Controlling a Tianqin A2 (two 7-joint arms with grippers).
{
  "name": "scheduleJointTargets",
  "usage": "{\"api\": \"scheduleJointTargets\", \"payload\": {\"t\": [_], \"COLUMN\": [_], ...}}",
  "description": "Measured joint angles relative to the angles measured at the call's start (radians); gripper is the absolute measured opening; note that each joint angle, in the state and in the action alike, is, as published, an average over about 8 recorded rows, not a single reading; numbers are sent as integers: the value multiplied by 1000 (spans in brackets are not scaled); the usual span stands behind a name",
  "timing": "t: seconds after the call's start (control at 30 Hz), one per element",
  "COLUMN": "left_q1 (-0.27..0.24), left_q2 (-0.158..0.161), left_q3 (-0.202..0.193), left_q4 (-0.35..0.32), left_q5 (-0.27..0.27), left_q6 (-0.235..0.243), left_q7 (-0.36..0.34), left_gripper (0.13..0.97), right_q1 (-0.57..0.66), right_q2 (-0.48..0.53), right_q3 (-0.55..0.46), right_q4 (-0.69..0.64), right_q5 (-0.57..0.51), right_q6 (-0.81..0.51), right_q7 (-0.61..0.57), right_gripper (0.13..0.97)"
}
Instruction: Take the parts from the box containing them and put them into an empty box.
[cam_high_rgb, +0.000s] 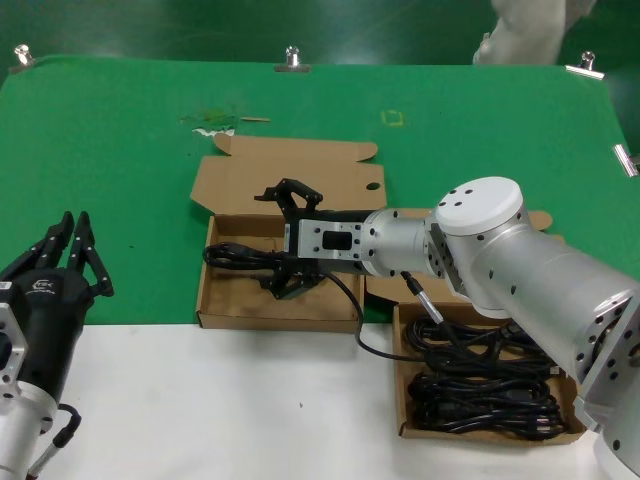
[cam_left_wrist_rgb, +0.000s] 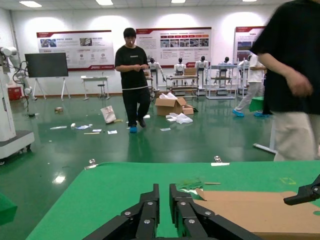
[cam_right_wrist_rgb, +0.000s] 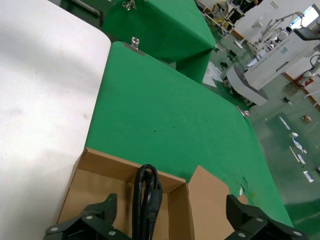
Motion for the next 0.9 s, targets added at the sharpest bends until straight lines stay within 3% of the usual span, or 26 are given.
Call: {"api": "scheduleJointTargets", "payload": {"t": [0.1, 0.23, 0.33, 0.63, 0.9], "left_q1": [0, 0, 0, 0, 0], "left_q2": [0, 0, 0, 0, 0], "left_q3": [0, 0, 0, 0, 0], "left_q4": [0, 0, 0, 0, 0], "left_q5": [0, 0, 0, 0, 0], "left_q6": [0, 0, 0, 0, 0], "left_q7": [0, 0, 0, 0, 0], "left_gripper": [203, 228, 228, 363, 563], "right_q1": [0, 0, 0, -13, -97], "right_q2": [0, 0, 0, 3, 26], "right_q3": [0, 0, 0, 13, 99], "right_q4": [0, 0, 0, 16, 119], "right_q5": [0, 0, 0, -6, -44], "right_q6": [0, 0, 0, 7, 49], "right_q7": [0, 0, 0, 10, 75], "right_gripper": [737, 737, 789, 906, 956]}}
